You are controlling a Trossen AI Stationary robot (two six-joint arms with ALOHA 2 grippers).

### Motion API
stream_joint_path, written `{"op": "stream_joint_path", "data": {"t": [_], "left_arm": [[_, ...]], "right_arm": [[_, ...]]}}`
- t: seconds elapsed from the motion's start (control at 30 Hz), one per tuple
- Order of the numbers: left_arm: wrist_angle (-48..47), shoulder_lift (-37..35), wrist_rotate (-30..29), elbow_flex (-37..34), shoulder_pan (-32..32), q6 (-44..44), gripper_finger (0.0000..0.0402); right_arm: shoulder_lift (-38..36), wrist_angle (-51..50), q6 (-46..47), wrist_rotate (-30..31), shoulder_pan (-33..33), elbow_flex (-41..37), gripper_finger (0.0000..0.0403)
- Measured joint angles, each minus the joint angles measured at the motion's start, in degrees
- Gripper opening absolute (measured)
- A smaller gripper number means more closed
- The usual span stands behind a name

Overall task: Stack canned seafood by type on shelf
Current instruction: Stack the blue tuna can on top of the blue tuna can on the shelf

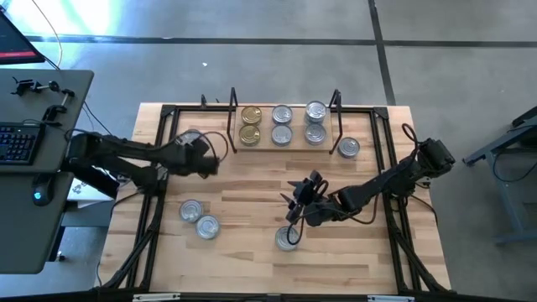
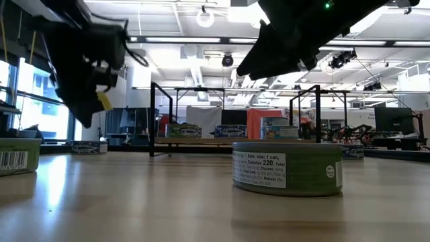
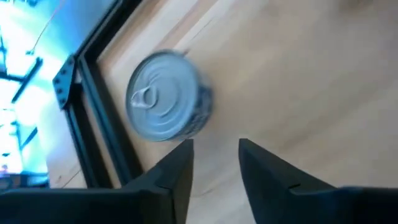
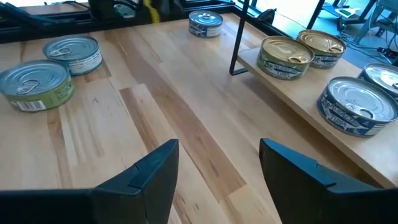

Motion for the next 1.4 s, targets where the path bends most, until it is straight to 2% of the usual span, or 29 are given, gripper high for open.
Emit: {"op": "stream_joint_path", "data": {"t": [0.23, 0.37, 0.53, 0.63, 0.77, 0.9, 1.13, 1.27, 1.4], "left_arm": [[11.1, -0.1, 3.8, -2.5, 13.2, 11.2, 0.0195], [15.7, -0.1, 9.1, -2.6, 19.3, 15.8, 0.0208], [18.2, 0.7, 13.0, -2.6, 25.0, 22.5, 0.0200], [19.3, 2.2, 18.4, -2.6, 27.3, 28.6, 0.0178], [21.7, 5.6, 17.5, -2.4, 29.0, 32.3, 0.0138], [21.3, 7.8, 16.4, -2.3, 28.8, 32.1, 0.0093], [15.3, 6.2, 18.6, -2.2, 22.6, 22.7, 0.0010], [11.0, 5.0, 21.9, -2.2, 16.9, 16.5, 0.0008], [8.3, 4.1, 24.7, -2.2, 9.6, 10.0, 0.0005]], "right_arm": [[0.0, 0.0, 0.0, -0.1, 0.0, 0.0, 0.0216], [0.0, 0.0, 0.0, -0.2, 0.0, 0.0, 0.0216], [0.1, -0.1, 0.0, -0.2, 0.0, 0.0, 0.0216], [0.1, -0.1, 0.1, -0.2, 0.0, 0.0, 0.0216], [0.1, -0.1, 0.2, -0.2, 0.0, 0.0, 0.0216], [0.1, 0.0, 0.2, -0.2, 0.0, 0.0, 0.0216], [0.1, 0.1, 0.2, -0.2, 0.0, 0.0, 0.0216], [0.1, 0.1, 0.2, -0.3, 0.1, 0.0, 0.0216], [0.1, 0.1, 0.0, -3.3, 0.1, 0.0, 0.0216]]}}
